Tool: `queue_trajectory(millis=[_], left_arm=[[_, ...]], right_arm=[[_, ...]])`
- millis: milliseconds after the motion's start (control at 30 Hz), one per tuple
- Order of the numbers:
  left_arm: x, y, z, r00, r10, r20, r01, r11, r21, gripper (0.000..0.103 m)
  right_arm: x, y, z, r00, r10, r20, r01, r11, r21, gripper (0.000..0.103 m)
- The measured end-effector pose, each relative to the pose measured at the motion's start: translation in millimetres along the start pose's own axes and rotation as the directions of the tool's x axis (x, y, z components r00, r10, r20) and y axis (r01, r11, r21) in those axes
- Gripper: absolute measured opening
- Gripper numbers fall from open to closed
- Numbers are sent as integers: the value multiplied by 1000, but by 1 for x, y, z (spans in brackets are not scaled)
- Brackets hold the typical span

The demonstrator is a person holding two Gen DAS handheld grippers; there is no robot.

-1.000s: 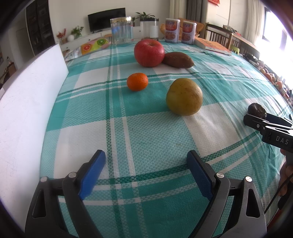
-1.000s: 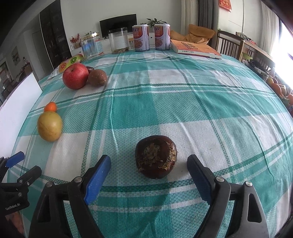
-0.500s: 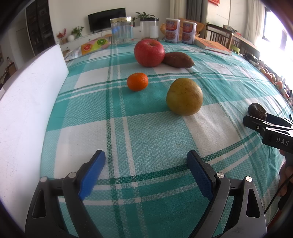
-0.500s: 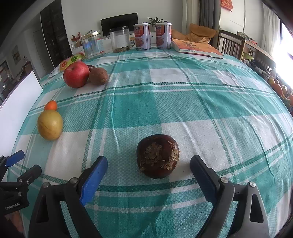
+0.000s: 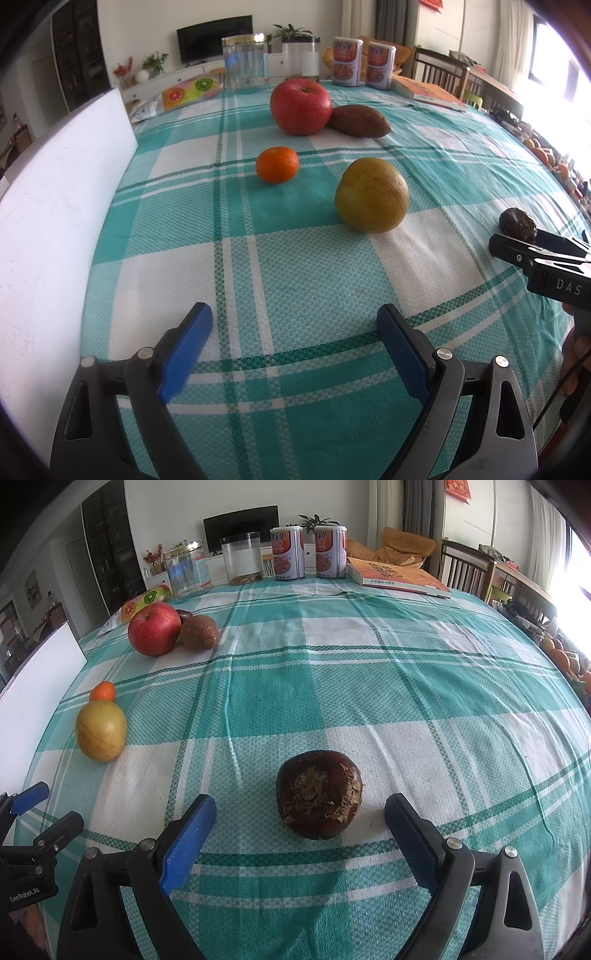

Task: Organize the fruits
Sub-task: 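Set the passion fruit down on the cloth and open the right tool, then grasp the large yellow fruit with the left tool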

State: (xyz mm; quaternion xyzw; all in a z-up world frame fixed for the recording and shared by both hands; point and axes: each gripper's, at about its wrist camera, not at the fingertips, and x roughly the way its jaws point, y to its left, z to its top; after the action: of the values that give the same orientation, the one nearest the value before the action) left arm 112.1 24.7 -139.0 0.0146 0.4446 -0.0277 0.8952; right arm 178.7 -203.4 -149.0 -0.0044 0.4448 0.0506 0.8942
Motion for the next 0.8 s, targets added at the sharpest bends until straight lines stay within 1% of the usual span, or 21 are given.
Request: queue_trajectory(millis=[133,267,400,667,733,800], left_arm=[[-1,-1,1,999,-29,-36,29,999,21,92],[-6,-2,4,993,-105,-58,105,994,-3,92],[-12,-8,12,989,-137,-51,137,991,-5,92],[-10,-16,30,976,-203,-73,203,979,-4,92],[-10,-15,34,975,-210,-68,210,978,5,92],[-13,-11,37,976,-213,-47,214,977,11,92]], right_arm=[[0,0,0,1000,0,0,0,1000,0,93],[0,0,0,1000,0,-1,0,1000,-1,93],[0,0,0,1000,0,0,0,1000,-1,94],[-1,-2,0,1000,3,3,-3,1000,3,94],[-2,-3,0,1000,8,11,-8,1000,22,94],[-4,-11,-1,999,28,23,-30,997,68,94]])
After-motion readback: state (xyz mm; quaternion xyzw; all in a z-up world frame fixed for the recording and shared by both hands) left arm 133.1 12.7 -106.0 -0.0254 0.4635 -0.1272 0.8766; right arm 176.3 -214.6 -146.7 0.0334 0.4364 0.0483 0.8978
